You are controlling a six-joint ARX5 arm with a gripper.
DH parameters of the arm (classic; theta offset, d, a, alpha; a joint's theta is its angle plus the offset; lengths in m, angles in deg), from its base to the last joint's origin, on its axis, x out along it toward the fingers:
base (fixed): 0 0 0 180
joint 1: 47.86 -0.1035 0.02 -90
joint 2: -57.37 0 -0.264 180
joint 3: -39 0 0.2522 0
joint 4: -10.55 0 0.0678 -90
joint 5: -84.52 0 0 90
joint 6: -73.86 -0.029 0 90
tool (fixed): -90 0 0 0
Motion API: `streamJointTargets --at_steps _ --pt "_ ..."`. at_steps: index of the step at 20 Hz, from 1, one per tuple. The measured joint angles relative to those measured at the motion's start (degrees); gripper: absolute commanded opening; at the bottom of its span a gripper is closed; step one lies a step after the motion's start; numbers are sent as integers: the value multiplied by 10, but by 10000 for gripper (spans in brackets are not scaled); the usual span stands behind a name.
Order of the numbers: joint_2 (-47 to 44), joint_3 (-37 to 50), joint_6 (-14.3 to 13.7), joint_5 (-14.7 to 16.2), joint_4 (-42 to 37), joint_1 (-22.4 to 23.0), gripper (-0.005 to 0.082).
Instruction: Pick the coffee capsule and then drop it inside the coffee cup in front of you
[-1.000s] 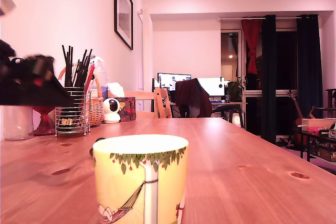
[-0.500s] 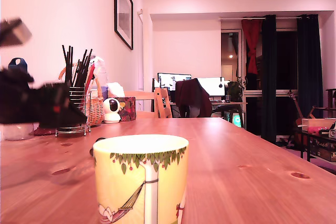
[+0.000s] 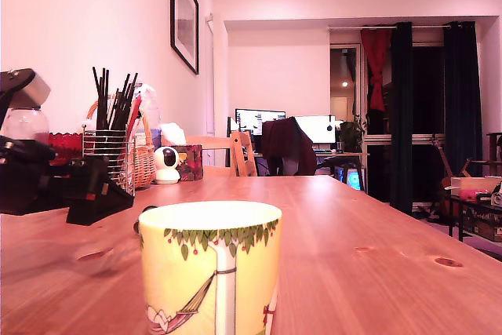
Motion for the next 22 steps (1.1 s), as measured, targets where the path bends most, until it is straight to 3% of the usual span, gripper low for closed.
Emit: streamJointTargets --at_steps 6,22 --pt "-58 -59 0 21 2 -4 620" --pt "-150 -174 -1 24 35 -19 620"
